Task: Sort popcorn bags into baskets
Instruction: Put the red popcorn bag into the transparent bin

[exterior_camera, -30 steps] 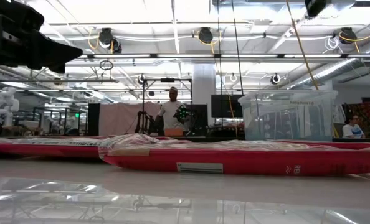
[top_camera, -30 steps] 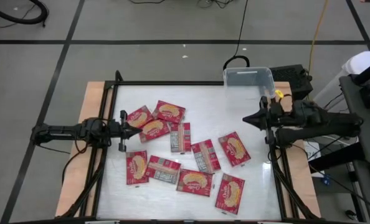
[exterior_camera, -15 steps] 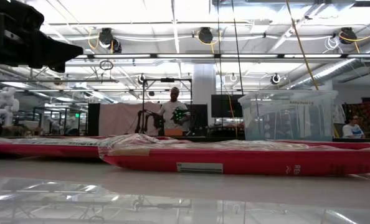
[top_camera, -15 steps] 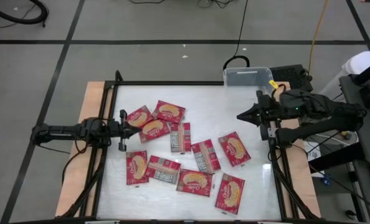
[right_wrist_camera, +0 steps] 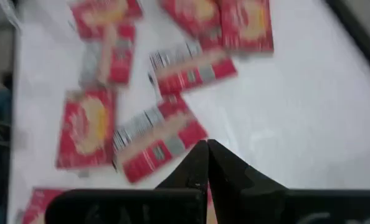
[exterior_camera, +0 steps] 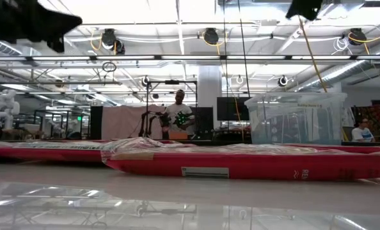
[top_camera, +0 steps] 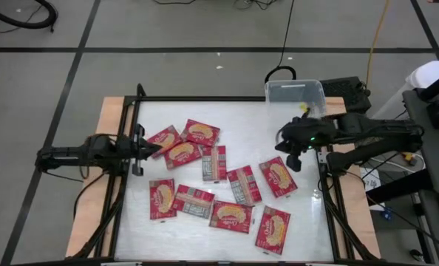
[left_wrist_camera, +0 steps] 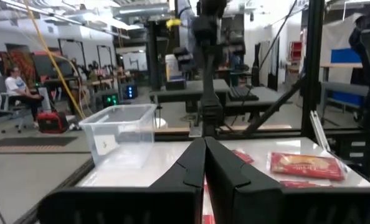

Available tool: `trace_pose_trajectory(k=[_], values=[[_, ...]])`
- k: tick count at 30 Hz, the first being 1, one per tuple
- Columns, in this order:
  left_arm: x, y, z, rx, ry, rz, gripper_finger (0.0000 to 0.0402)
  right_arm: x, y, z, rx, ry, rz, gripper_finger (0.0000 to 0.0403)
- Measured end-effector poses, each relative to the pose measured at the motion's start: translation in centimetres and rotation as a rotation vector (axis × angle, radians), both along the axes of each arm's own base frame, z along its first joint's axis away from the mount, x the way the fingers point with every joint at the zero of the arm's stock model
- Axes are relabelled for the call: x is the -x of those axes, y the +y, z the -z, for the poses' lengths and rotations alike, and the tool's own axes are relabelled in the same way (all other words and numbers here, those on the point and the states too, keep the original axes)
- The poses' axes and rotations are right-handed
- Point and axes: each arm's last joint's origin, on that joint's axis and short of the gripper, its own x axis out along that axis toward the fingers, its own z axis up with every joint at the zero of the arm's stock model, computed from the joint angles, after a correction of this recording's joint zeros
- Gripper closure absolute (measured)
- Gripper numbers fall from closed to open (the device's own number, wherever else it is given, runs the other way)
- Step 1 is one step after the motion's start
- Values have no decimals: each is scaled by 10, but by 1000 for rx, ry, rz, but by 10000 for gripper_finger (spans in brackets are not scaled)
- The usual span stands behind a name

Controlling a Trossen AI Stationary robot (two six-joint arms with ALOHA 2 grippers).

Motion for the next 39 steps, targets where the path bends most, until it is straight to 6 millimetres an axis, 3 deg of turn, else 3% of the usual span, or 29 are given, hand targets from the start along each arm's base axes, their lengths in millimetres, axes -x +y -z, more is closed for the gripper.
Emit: trace_pose_trajectory(k=[10,16,20,24,28,39], values=[[-1,0,-75,-15,227,-2,387,-23,27,41,-40,197,-25,403],[-12,0,-115,-44,321,-1,387,-25,41,69,-88,267,-23,403],[-27,0,-129,-71,461,5,387,-24,48,88,-143,281,-10,403],[-51,0,-124,-92,593,12,387,-22,59,107,-223,278,-14,397],[-73,0,-105,-101,722,20,387,-17,67,123,-256,300,-19,372],[-123,-1,-71,-148,860,42,387,2,84,167,-179,293,-80,242]])
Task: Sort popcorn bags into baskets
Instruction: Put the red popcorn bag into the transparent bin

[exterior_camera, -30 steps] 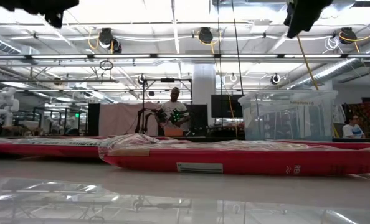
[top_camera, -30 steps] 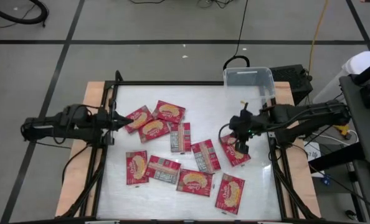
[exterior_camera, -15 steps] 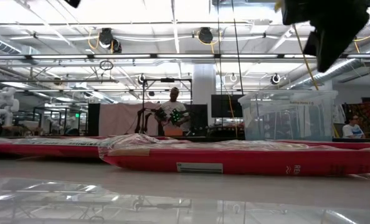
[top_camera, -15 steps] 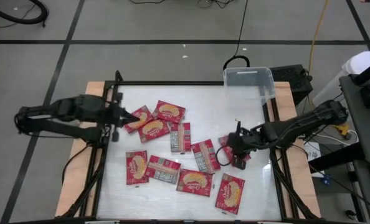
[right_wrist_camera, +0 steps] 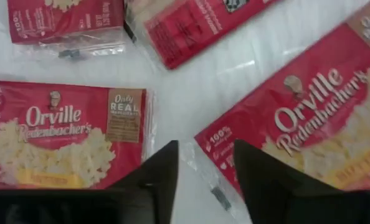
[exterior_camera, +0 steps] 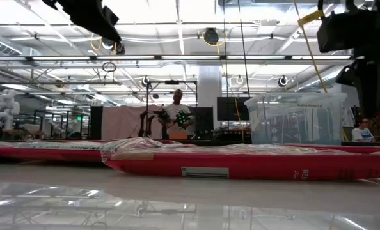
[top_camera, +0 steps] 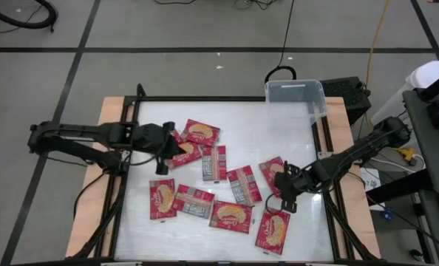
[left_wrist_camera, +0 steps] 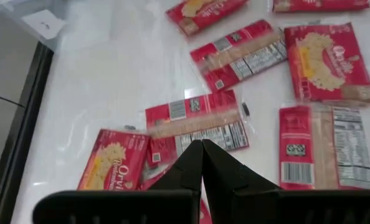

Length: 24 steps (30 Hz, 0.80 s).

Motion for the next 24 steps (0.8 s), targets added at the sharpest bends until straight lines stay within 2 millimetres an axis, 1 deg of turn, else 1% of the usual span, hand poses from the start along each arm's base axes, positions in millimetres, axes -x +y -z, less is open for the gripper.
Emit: trace_pose_trajectory(k=[3,6,9,12,14,17,24], values=[[-10,0,6,-21,9,19,387,3,2,9,31,-33,-72,213],[-18,0,9,-37,1,33,387,9,3,21,70,-40,-160,196],[-23,0,12,-43,1,38,387,13,3,31,99,-73,-224,192],[-28,0,14,-50,-5,45,387,17,2,41,131,-113,-254,202],[-29,0,14,-61,-7,55,387,19,1,47,151,-135,-279,216],[-33,0,13,-69,-35,60,387,22,-1,53,198,-144,-304,253],[-34,0,12,-71,-61,60,387,24,-3,61,220,-177,-324,375]])
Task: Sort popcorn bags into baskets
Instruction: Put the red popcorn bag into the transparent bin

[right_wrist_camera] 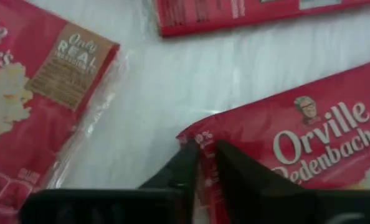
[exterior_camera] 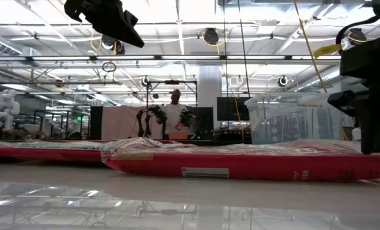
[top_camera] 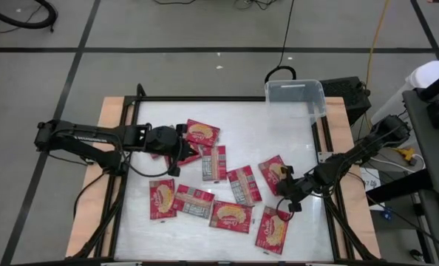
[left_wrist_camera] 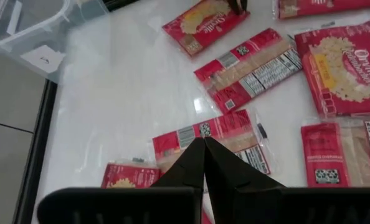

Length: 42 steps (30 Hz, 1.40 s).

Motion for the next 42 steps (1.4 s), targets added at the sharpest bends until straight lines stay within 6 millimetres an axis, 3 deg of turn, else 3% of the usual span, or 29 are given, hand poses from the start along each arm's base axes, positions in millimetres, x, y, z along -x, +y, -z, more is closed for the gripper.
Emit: trace_pose_trajectory(k=[2,8,16,21,24,27,33,38,42], values=[[-1,0,-1,3,-12,-2,387,-2,1,-1,-7,-27,-18,395],[-3,0,-2,12,-34,-8,387,-15,4,-10,-27,-189,-32,401],[-26,-7,10,29,-64,42,387,-27,-6,-15,-45,-265,39,402],[-45,-12,27,12,-59,73,387,-39,-28,-32,-142,-257,332,402],[-56,-13,35,5,-74,81,387,-43,-44,-46,-145,-151,428,394],[-66,-14,39,-3,-116,86,387,-45,-63,-55,-94,-50,466,368],[-72,-14,51,2,-86,82,387,-34,-93,-50,-110,143,470,274],[-75,-14,54,4,-90,80,387,-34,-107,-47,-82,110,462,192],[-75,-14,55,5,-84,80,387,-32,-111,-29,-93,67,460,152]])
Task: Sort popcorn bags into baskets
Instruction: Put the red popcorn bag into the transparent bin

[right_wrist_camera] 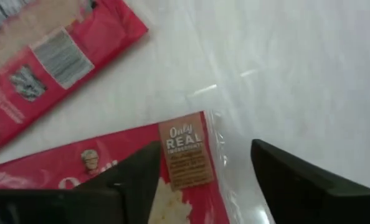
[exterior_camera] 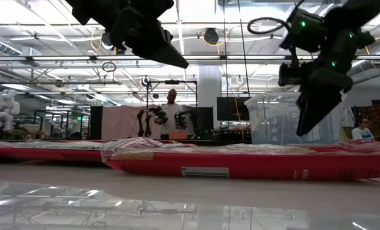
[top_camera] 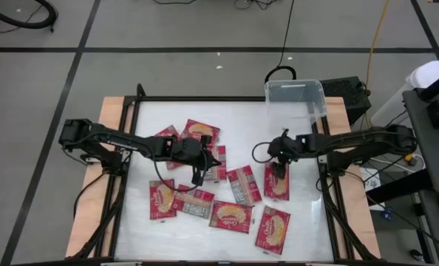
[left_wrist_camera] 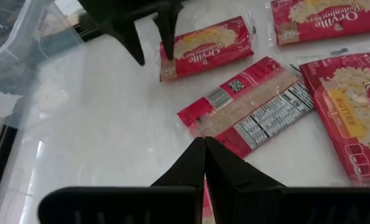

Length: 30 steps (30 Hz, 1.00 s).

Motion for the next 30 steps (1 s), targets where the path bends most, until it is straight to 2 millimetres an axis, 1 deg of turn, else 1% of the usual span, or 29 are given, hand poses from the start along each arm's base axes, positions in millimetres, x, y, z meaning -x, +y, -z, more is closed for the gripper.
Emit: trace_pose_trajectory(k=[2,5,8,10,13,15,19,20,25,30], values=[[0,0,0,4,0,-3,387,3,0,10,-33,-18,-6,143],[0,0,0,5,0,-3,387,7,0,23,-36,-16,-4,142],[0,0,0,2,-5,-2,387,11,1,33,-33,-19,-17,153],[0,0,-1,2,-8,-1,387,12,2,35,-28,-20,-27,170],[0,0,-1,2,-10,-1,387,11,4,37,-26,-24,-42,219],[-1,0,-1,3,-12,-1,387,11,6,37,-25,-31,-53,265],[-1,0,-1,5,-16,-4,387,6,8,35,-69,-85,-61,373],[-1,0,-1,6,-17,-5,387,5,8,34,-78,-105,-63,387],[-2,0,-3,24,-31,-16,387,-6,9,27,-69,-236,-68,396],[-2,2,-3,78,-40,-57,387,-18,6,12,8,-342,-62,402]])
